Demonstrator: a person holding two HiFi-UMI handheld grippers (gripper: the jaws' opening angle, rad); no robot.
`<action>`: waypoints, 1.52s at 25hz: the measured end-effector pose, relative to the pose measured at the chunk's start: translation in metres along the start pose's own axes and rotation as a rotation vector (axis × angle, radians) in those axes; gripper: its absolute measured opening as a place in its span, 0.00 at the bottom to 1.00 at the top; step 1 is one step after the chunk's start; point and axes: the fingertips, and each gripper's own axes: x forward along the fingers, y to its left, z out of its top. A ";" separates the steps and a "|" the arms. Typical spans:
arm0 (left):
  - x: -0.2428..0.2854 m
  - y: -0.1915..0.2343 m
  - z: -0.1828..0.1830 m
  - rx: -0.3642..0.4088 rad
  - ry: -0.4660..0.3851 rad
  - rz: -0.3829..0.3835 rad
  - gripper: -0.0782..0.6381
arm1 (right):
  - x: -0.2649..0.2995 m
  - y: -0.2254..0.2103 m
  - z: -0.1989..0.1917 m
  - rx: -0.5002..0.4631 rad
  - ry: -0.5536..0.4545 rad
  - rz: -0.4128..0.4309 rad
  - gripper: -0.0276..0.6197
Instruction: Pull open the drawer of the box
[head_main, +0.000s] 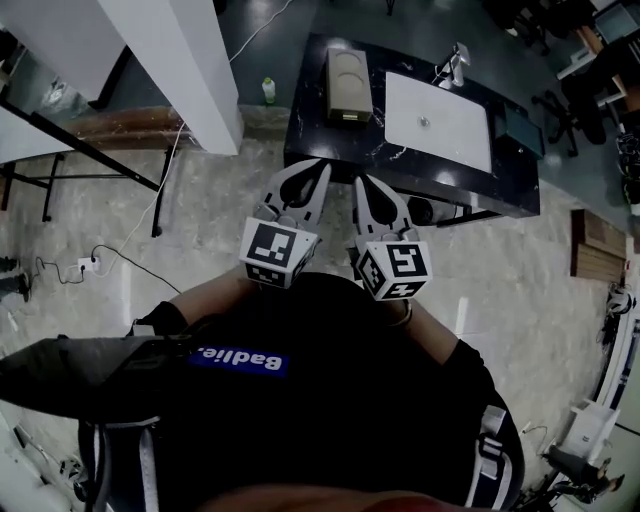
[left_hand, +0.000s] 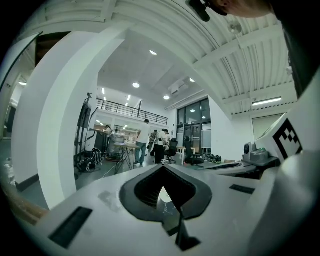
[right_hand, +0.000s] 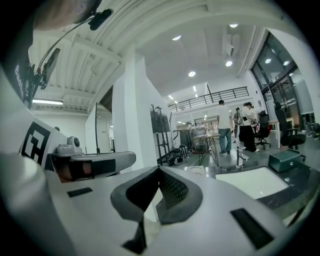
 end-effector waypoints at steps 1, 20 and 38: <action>0.003 0.008 0.001 0.001 -0.001 -0.005 0.10 | 0.007 0.000 0.002 -0.001 0.000 -0.010 0.04; 0.034 0.048 -0.018 -0.027 0.032 -0.035 0.10 | 0.048 -0.011 -0.006 0.017 0.030 -0.078 0.04; 0.084 0.031 -0.017 0.051 0.082 0.120 0.10 | 0.067 -0.075 -0.004 0.073 0.020 0.087 0.04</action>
